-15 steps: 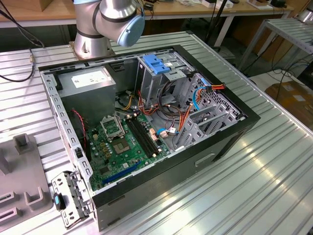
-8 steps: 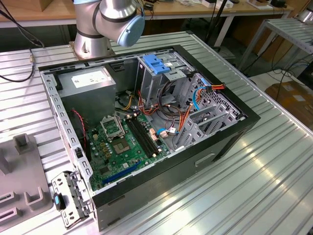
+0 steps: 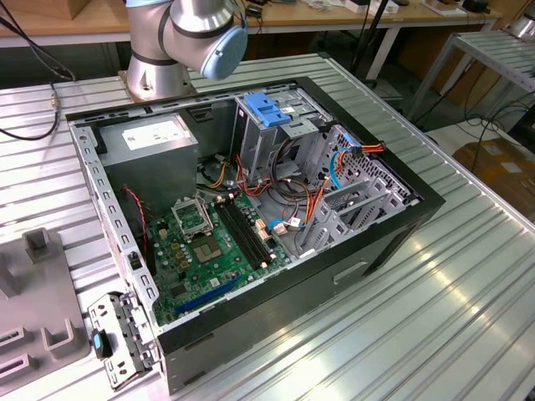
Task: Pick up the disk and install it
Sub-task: 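Pick up the disk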
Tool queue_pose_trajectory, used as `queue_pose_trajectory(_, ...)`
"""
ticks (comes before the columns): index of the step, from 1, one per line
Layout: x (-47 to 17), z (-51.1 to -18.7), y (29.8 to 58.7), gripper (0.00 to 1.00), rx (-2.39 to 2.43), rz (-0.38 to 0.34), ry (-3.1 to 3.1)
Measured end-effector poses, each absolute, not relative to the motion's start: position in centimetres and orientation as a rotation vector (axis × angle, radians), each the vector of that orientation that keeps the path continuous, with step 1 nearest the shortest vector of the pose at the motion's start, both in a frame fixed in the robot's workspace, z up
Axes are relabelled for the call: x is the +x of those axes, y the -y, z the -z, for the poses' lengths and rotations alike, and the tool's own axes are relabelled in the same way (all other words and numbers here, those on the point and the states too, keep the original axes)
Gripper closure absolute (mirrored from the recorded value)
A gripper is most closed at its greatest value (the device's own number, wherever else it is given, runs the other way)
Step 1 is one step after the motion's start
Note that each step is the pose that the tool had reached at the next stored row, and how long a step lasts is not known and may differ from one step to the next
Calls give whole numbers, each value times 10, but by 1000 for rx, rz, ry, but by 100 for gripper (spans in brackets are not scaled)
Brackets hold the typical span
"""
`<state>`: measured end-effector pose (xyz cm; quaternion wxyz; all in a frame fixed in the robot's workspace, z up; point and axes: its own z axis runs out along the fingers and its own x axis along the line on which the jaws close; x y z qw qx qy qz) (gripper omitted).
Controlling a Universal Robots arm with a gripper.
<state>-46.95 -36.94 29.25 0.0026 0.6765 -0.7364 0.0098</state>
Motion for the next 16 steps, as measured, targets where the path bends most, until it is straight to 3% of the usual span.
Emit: queue_pose_trajectory(16, -470, -292, 370, 63, 2121, -34, 2307)
